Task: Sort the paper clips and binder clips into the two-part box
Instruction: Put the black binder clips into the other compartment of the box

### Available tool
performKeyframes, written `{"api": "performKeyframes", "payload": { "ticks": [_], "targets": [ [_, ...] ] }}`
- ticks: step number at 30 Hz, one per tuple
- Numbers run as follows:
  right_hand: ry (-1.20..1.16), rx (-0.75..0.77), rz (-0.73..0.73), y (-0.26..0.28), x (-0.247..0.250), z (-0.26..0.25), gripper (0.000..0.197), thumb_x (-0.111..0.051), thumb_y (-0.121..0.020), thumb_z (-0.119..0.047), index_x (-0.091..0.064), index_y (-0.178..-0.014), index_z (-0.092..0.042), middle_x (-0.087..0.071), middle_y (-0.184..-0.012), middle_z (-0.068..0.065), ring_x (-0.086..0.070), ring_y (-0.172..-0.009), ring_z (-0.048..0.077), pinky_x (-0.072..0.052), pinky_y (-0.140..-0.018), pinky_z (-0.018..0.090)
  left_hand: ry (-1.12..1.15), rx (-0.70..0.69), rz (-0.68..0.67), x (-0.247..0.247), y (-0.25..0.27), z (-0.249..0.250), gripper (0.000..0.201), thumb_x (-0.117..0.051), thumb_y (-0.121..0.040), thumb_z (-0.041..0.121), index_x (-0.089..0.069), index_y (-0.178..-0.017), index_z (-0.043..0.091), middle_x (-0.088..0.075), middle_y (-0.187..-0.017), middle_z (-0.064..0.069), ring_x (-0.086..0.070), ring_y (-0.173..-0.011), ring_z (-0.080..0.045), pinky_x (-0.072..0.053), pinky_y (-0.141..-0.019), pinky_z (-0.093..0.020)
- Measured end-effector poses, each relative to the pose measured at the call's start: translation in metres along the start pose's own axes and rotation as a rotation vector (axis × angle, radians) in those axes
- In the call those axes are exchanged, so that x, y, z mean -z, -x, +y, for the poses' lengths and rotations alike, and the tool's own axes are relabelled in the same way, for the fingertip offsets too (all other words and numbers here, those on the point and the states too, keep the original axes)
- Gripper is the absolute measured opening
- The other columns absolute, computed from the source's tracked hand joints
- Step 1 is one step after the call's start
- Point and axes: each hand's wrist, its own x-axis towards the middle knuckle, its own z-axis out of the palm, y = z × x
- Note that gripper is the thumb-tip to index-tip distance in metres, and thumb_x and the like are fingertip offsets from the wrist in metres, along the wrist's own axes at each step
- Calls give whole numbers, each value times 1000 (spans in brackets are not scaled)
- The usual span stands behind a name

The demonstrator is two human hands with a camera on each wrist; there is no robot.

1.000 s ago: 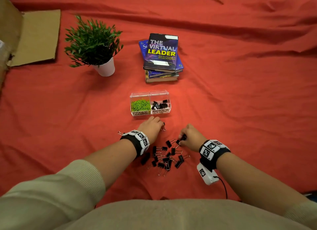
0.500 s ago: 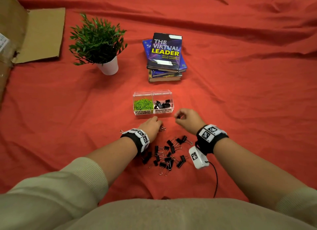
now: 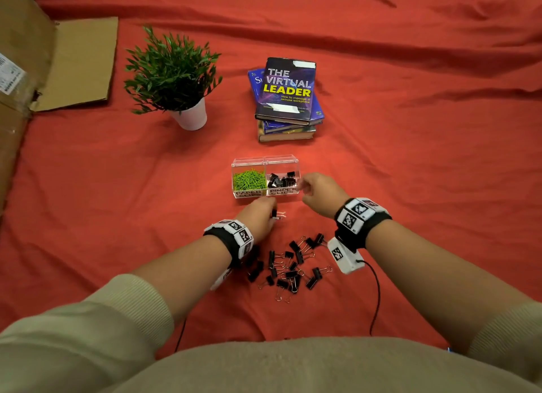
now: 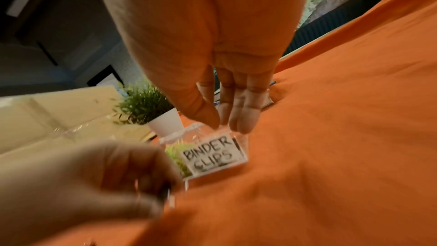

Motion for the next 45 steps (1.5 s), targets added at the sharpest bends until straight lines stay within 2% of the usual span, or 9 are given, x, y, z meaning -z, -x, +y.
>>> {"api": "performKeyframes", "payload": {
  "ticks": [5,12,14,17,21,29,34,38,45],
  "targets": [
    [243,11,-341,45,-25,30,26,-63,-81,-16,-59,-106,-19,-53,-105,1,-53,-96,17,-49,-81,29,88,-10,153,33,-30,17,26,-63,-87,13,-56,-112,12,-57,-112,-3,-56,-102,-20,-45,-92,-32],
    [221,47,-276,64,-50,43,47,-61,-77,-10,-52,-122,-23,-46,-113,2,-45,-103,20,-47,-84,33,5,65,173,38,-43,30,41,-63,-85,14,-50,-124,15,-48,-125,-8,-57,-105,-27,-49,-87,-37],
    [217,57,-260,66,-53,44,42,-58,-79,-8,-54,-119,-19,-46,-112,3,-46,-105,22,-48,-85,35,-30,30,178,25,-30,35,39,-65,-84,20,-50,-121,16,-46,-120,-6,-56,-102,-25,-51,-85,-37],
    [217,61,-241,67,-56,46,36,-60,-79,-8,-55,-115,-14,-49,-112,6,-47,-106,23,-46,-89,36,-78,1,15,-6,-5,41,29,-63,-85,29,-54,-110,17,-50,-114,-2,-55,-104,-21,-51,-89,-38],
    [181,82,-226,66,-57,50,30,-61,-75,-8,-54,-104,-13,-56,-106,5,-50,-102,25,-40,-90,33,-176,-14,-153,-42,21,48,30,-61,-86,29,-52,-108,11,-52,-112,-9,-55,-107,-29,-48,-85,-42],
    [158,94,-194,65,-54,54,13,-60,-74,-15,-54,-86,-18,-63,-81,-3,-48,-76,17,-39,-84,28,-151,-6,-133,-47,26,43,19,-55,-88,12,-51,-106,6,-49,-112,-12,-54,-108,-33,-48,-85,-45],
    [-56,-12,-81,51,-35,42,9,-68,-71,-11,-61,-74,-15,-63,-67,-5,-58,-63,13,-44,-61,22,-121,-6,-122,-49,29,34,22,-52,-85,5,-47,-107,5,-46,-114,-14,-55,-103,-35,-48,-84,-48],
    [-121,8,107,14,-9,10,10,-69,-72,-10,-61,-73,-15,-55,-59,-9,-49,-53,5,-36,-49,7,-99,-7,-153,-49,29,25,17,-50,-88,7,-51,-103,0,-42,-114,-17,-57,-93,-38,-48,-81,-51],
    [53,77,129,-42,-2,-24,8,-61,-75,-7,-60,-84,-6,-68,-83,11,-60,-83,31,-43,-68,32,-26,-1,-91,-29,28,5,17,-53,-89,17,-58,-99,3,-52,-110,-14,-54,-103,-33,-46,-90,-41]
  ]
}}
